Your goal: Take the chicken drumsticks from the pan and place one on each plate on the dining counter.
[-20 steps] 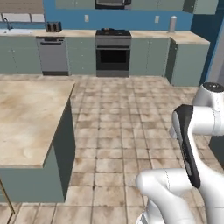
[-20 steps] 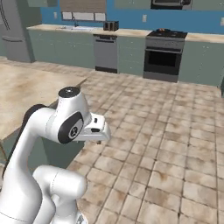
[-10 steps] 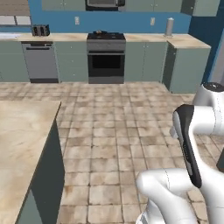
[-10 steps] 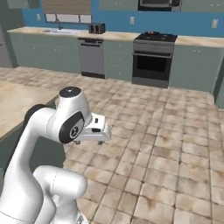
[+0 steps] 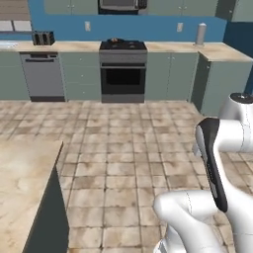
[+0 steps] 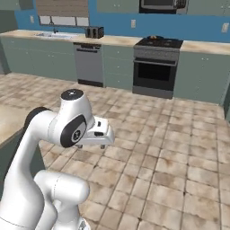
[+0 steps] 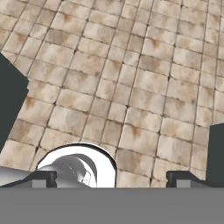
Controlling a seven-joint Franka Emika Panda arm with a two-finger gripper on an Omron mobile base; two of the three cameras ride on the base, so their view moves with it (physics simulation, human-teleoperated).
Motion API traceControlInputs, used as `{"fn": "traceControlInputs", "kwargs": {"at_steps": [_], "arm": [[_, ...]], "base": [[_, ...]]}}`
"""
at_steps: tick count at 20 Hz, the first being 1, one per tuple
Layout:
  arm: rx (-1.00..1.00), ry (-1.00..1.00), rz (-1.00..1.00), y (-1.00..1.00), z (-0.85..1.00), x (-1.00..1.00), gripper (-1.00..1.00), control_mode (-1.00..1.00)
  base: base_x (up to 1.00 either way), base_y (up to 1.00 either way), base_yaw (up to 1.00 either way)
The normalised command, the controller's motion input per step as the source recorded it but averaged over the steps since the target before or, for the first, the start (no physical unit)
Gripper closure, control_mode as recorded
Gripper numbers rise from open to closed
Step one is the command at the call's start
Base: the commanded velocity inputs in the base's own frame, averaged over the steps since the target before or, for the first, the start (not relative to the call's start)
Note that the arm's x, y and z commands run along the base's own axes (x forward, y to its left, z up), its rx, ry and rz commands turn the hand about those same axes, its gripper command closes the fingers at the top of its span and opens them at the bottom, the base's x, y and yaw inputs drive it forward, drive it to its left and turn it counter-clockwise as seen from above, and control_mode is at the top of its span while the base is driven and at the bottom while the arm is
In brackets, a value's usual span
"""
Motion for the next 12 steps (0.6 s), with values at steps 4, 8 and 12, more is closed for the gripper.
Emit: {"fn": "traceControlInputs", "kwargs": {"at_steps": [4,8,12], "arm": [[0.0,0.0,0.0,0.0,0.0,0.0,-1.0,1.0],[0.0,0.0,0.0,0.0,0.0,0.0,-1.0,1.0],[0.0,0.0,0.0,0.0,0.0,0.0,-1.0,1.0]], "base": [[1.0,0.09,0.2],[1.0,-0.01,0.17],[1.0,0.0,-0.12]]}}
